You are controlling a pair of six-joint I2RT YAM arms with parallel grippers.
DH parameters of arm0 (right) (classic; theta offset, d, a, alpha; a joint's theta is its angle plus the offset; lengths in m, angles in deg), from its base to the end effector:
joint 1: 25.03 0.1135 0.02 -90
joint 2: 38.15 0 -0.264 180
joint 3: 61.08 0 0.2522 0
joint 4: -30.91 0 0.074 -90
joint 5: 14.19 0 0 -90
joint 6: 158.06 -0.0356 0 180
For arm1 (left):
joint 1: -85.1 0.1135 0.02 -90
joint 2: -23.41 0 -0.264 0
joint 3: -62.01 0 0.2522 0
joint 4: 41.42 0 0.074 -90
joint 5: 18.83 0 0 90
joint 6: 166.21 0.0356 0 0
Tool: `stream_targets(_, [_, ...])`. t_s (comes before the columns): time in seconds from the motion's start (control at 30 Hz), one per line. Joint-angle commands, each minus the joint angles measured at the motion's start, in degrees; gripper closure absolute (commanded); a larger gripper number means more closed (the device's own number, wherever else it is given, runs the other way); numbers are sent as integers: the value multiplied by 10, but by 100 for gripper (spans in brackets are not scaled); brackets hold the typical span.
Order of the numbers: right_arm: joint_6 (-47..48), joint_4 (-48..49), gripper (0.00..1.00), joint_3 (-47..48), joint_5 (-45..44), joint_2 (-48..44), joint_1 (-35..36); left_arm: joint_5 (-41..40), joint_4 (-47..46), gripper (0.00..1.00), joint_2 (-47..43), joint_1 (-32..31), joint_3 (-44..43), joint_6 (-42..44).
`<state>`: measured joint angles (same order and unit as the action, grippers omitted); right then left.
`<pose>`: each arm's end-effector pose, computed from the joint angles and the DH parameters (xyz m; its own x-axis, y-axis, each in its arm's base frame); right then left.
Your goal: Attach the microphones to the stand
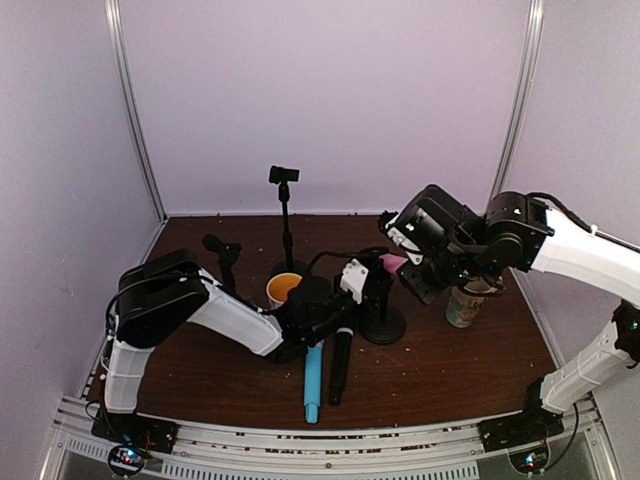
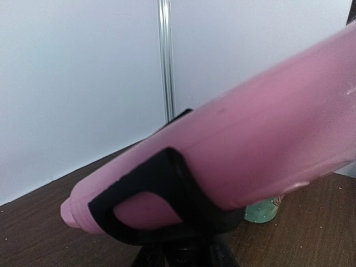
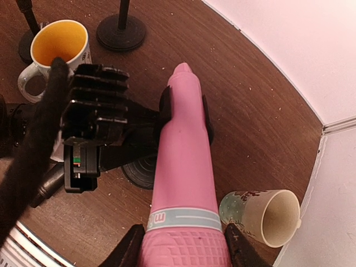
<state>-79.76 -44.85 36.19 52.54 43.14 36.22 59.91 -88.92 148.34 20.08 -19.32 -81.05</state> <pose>0.1452 0.2354 0.3517 -0.5509 -0.6169 -0.5621 -0.6107 0.7570 -0.2322 0.2016 -0.4163 0.1634 -0.0394 -0.1113 -0.9930 0.8063 0.5835 -0.0974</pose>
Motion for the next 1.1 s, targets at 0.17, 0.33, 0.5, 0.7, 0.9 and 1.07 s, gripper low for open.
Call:
stream_targets(0.17, [9,109,100,-29,10,53,-22,84,-38,100,-32,-45,16,33])
stream_targets(0.33, [7,106,100,-23,5,62,-29,86,-47,100,-37,-44,25,30])
stream_targets(0.5, [-4,122,100,-38,17,54,-45,95,-45,100,-36,-38,25,20])
stream_targets(0.7, [-12,108,100,-24,18,72,-48,97,-47,100,-35,-36,21,22])
stream_targets(0.9, [-21,119,100,-37,17,70,-58,87,-61,100,-40,-33,32,16])
stream_targets(1.07, [-18,122,100,-30,-10,52,-84,38,-68,68,-44,-31,40,-3])
